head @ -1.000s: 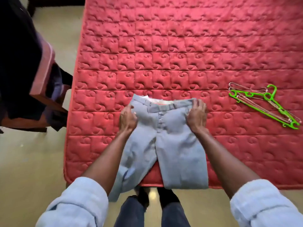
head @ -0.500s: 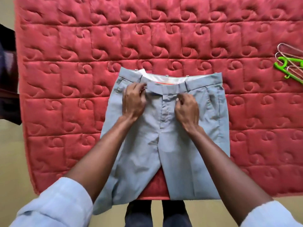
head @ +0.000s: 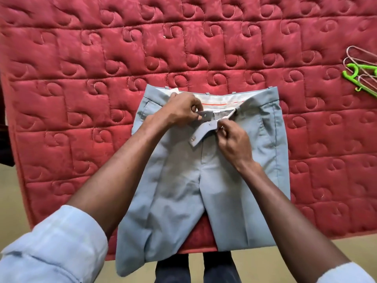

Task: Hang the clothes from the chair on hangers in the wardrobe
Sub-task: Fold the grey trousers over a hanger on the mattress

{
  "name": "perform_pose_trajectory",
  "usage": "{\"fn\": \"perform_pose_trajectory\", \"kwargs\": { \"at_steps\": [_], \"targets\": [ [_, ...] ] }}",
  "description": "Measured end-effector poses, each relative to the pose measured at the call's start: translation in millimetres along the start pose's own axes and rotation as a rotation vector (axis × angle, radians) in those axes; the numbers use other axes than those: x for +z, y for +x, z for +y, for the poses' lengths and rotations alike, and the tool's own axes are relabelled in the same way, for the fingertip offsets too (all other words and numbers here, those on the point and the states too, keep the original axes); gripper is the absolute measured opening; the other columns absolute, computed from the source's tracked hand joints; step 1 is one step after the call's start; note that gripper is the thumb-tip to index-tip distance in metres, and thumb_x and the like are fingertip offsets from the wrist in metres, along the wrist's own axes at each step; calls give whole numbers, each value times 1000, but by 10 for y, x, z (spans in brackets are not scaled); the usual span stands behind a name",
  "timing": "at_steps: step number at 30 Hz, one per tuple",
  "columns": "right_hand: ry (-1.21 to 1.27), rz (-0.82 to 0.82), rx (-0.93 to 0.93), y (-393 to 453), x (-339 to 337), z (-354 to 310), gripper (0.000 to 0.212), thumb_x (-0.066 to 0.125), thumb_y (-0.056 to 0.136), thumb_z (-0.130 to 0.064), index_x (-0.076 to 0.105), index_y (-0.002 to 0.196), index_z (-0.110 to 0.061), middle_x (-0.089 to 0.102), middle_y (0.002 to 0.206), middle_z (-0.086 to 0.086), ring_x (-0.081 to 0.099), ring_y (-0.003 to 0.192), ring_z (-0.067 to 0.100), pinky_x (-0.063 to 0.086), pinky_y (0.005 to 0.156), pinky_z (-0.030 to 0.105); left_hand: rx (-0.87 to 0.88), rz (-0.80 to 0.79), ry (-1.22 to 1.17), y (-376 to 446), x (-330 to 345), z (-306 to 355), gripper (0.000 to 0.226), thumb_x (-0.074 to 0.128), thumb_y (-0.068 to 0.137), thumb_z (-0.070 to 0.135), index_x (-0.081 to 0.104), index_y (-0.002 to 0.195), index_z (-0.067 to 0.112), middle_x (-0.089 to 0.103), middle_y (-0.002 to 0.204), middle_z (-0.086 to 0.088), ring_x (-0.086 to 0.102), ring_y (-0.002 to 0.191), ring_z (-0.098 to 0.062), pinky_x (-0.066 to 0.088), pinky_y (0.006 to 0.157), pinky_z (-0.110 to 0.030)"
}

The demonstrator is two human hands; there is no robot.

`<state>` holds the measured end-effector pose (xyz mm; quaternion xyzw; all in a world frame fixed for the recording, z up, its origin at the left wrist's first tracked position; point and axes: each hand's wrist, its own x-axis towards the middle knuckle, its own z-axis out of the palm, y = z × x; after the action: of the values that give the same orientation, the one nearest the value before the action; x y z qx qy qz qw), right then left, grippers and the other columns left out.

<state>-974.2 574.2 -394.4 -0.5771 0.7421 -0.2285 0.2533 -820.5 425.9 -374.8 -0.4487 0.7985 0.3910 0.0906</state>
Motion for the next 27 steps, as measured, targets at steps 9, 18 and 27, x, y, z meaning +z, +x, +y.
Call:
{"fn": "perform_pose_trajectory", "kwargs": {
  "at_steps": [9,18,27],
  "targets": [
    [1027,352,886,10,172,-360,25,73,82,2,52,85,-12,63,71,10,61,58,17,51,56,25,-141,-46,-286,5,108,98,9,73,82,25,73,79,16,66,68,3,54,61,-5,42,57,-21],
    [1078,304,849,23,323,-676,20,72,79,4,72,95,-8,72,85,4,62,76,10,54,76,26,-305,9,-767,-135,302,151,27,66,91,9,60,65,9,47,43,8,33,39,-1,28,43,-18],
    [764,323,784,-32,372,-622,24,70,79,-12,77,102,-9,76,92,-1,67,82,4,56,79,29,-263,35,-1000,-193,426,122,16,60,93,4,67,79,9,61,74,-7,51,71,-13,43,66,-22]
  ]
}}
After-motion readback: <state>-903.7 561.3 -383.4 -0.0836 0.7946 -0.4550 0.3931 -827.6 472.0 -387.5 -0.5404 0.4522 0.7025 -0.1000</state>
